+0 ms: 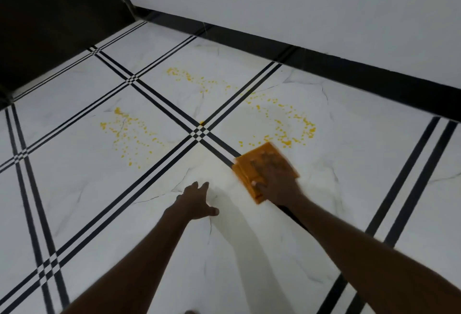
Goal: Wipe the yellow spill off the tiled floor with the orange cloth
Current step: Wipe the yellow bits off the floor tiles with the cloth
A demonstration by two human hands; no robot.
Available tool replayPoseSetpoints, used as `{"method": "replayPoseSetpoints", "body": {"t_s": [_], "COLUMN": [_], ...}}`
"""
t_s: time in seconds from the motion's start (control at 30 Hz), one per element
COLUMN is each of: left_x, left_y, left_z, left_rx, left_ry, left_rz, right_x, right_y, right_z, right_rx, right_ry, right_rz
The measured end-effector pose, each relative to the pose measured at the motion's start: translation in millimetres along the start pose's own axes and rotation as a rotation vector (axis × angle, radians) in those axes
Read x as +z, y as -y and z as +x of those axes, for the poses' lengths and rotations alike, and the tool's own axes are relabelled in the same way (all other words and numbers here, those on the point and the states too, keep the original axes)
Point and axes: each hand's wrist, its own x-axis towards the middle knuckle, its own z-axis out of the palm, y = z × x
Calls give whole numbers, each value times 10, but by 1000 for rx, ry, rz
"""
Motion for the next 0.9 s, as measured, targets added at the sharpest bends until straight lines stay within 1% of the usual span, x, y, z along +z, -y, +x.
{"method": "replayPoseSetpoints", "body": {"t_s": [0.03, 0.1, 0.13, 0.17, 0.2, 0.27, 0.3, 0.33, 0.37, 0.4, 0.47, 0.5, 0.53, 0.6, 0.67, 0.73, 0.8, 0.87, 0.9], "left_x": [-11, -42, -53, -53, -37, 31, 58, 44, 80, 76, 9, -49, -81, -78, -22, 38, 2, -19, -15], "left_y": [1, 32, 46, 63, 48, -123, -223, -248, -330, -375, -423, -454, -467, -468, -403, -346, -381, -429, -423], "left_z": [72, 264, 342, 456, 561, 769, 842, 930, 923, 903, 871, 840, 817, 814, 888, 998, 1088, 1147, 1164], "left_rx": [12, 36, 40, 39, 22, -36, -59, -82, -110, -132, -170, -182, -191, -176, -167, -174, -173, -181, -189], "left_ry": [-1, -29, -58, -94, -117, -131, -113, -82, -97, -98, -93, -86, -93, -88, -79, -32, 20, 58, 67], "left_rz": [5, 20, 39, 42, 32, -76, -139, -211, -227, -233, -238, -230, -221, -231, -253, -263, -260, -272, -282], "right_x": [-44, -183, -333, -460, -587, -812, -844, -830, -665, -451, -152, -148, -193, -285, -321, -492, -680, -681, -631], "right_y": [-271, -838, -1064, -1221, -1323, -1360, -1297, -1128, -896, -612, 32, 234, 286, 11, -491, -931, -1222, -1234, -1122], "right_z": [23, 77, 96, 175, 244, 396, 462, 562, 462, 311, -18, -88, -42, 240, 597, 983, 1374, 1655, 1747], "right_rx": [115, 427, 569, 675, 748, 837, 821, 788, 686, 582, 470, 427, 385, 336, 397, 548, 645, 717, 706], "right_ry": [-18, -78, -78, -62, 6, 123, 121, 117, 47, 26, 119, 173, 208, 232, 198, 159, 127, 68, 37], "right_rz": [-4, 0, 30, 53, 91, 145, 153, 101, 12, -79, -101, -100, -98, -114, -140, -86, -45, 17, 18]}}
